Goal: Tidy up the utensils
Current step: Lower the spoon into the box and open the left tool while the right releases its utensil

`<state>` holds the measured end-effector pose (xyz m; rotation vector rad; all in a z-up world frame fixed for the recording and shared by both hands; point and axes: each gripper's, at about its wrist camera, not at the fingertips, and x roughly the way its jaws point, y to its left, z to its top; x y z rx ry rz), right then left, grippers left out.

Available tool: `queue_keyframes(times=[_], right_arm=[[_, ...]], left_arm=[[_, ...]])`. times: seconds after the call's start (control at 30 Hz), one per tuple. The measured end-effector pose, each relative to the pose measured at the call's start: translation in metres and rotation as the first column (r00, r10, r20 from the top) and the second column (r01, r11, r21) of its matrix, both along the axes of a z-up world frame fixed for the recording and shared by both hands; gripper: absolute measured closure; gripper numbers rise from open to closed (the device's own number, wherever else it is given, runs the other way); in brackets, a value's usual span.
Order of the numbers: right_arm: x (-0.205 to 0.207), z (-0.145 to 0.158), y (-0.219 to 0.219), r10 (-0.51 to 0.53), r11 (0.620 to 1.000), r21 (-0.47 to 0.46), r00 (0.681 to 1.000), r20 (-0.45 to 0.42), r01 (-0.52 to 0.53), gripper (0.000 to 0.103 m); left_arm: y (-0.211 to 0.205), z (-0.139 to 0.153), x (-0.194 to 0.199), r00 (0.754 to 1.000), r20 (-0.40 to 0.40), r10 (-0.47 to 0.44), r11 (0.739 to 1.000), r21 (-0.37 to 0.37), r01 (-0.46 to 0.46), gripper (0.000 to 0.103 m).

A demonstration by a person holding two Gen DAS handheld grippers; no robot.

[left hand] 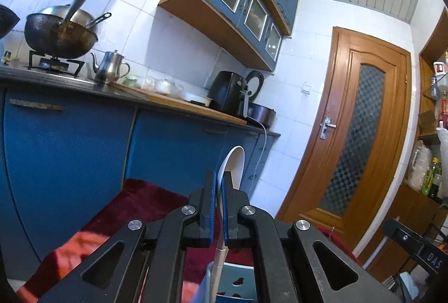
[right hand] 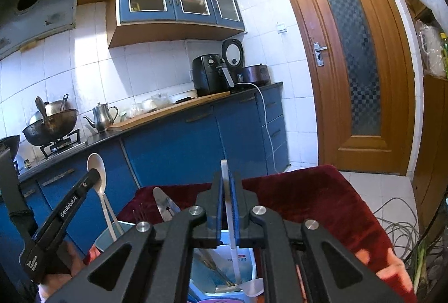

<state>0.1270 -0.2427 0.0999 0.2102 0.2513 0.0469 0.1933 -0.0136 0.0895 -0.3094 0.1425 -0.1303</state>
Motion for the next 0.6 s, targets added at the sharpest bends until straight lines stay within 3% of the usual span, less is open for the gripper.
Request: queue_keyframes(times=[0.13, 0.4, 0.6], right_arm=[[-0.001, -0.002, -0.003, -0.004, 1.000, 0.017, 1.000, 0.008, 0.004, 0.075], [-0.009, 0.004, -0.001, 0.015, 1.000, 0.020, 0.999, 0.044, -0.016, 0.074], [-0.023, 0.011, 0.002, 0.033, 0.999, 0.025, 0.999, 0.043, -0.034, 0.074]], left_arm=[[0.000, 0.001, -0.002, 1.000, -0.019, -0.018, 1.000, 0.001, 0.018, 0.091], [0.007, 0.012, -0.012, 0.997, -0.074, -0.036, 0.999, 0.001, 0.036, 0.081], [0.017, 0.022, -0.033, 0.994, -0.100, -0.042, 0.999, 0.010, 0.044, 0.081]])
